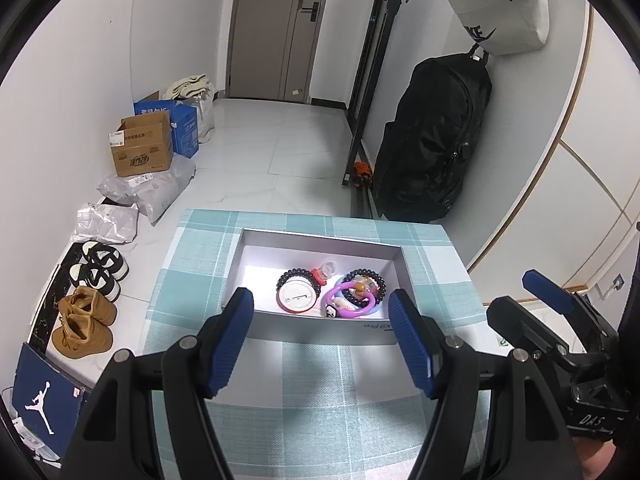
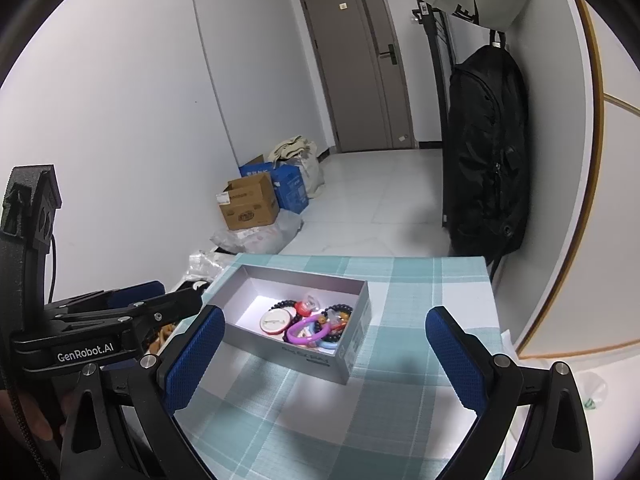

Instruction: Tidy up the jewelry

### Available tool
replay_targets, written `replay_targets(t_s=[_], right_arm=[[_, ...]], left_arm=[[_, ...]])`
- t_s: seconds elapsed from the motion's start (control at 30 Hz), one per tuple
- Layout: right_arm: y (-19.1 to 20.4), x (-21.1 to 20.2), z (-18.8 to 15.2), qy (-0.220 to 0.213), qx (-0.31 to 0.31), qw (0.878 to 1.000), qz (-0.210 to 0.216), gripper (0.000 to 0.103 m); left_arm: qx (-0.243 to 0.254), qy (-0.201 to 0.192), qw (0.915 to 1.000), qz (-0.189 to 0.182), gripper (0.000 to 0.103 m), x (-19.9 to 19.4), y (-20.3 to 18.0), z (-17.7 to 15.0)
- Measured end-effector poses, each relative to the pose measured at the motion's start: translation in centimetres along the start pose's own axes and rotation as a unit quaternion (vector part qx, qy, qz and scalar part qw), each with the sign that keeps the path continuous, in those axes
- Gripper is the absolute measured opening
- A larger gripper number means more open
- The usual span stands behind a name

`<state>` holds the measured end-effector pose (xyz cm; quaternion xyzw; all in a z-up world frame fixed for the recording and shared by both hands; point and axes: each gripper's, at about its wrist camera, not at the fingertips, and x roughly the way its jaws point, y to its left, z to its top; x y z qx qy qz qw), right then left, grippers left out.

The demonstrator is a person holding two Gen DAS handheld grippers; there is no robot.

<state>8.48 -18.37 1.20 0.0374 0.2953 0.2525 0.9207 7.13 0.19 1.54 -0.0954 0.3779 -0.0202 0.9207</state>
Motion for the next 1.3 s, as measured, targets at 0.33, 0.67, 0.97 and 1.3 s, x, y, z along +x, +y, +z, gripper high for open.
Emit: replay_targets(t_s=[0.33, 0.67, 0.97, 1.3], right_arm=[[-0.2, 0.3, 0.0, 0.003, 0.005, 1.0, 0.0, 0.101], [-0.1, 1.1, -0.3, 0.018, 0.004, 1.0, -0.003, 0.101], [0.2, 3.2, -0.8, 0.057, 0.002, 0.998, -0.004, 0.101], [0.8, 4.6, -0.8, 0.069, -0.003, 0.998, -0.002, 0.101]], left_arm=[[0.011, -0.02, 0.9994, -0.028, 0.065, -0.5, -0.2, -0.4], [0.005, 0.016, 0.9999, -0.001, 0.066, 0.9, 0.7, -1.1], [-0.015, 0.048, 0.9986, 0.02, 0.066, 1.5, 3.2, -1.9], [-0.008, 0.034, 0.9991, 0.023, 0.066, 1.6, 3.6, -1.7]])
